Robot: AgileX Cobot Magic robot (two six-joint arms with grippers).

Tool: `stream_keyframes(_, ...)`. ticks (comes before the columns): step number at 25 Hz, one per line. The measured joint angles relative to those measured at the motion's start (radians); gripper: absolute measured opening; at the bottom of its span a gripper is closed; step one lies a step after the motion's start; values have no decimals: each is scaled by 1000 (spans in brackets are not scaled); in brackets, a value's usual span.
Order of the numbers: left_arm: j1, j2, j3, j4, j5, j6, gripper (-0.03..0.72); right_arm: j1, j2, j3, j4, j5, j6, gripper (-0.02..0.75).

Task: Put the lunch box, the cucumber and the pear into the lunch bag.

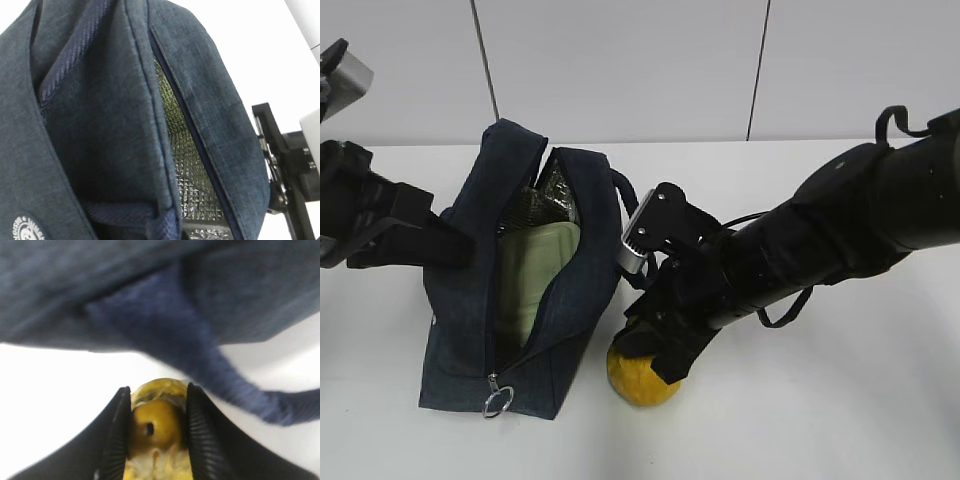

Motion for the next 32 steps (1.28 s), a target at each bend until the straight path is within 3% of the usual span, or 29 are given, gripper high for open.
stream_keyframes(5,0,0,0,0,0,0,-15,0,-9,-5,-135,78,154,260)
stream_keyframes(21,0,0,0,0,0,0,-15,0,-175,-2,-282,218,297,260)
stream_keyframes(32,0,0,0,0,-1,0,-15,0,-351,2,-287,275,324,260)
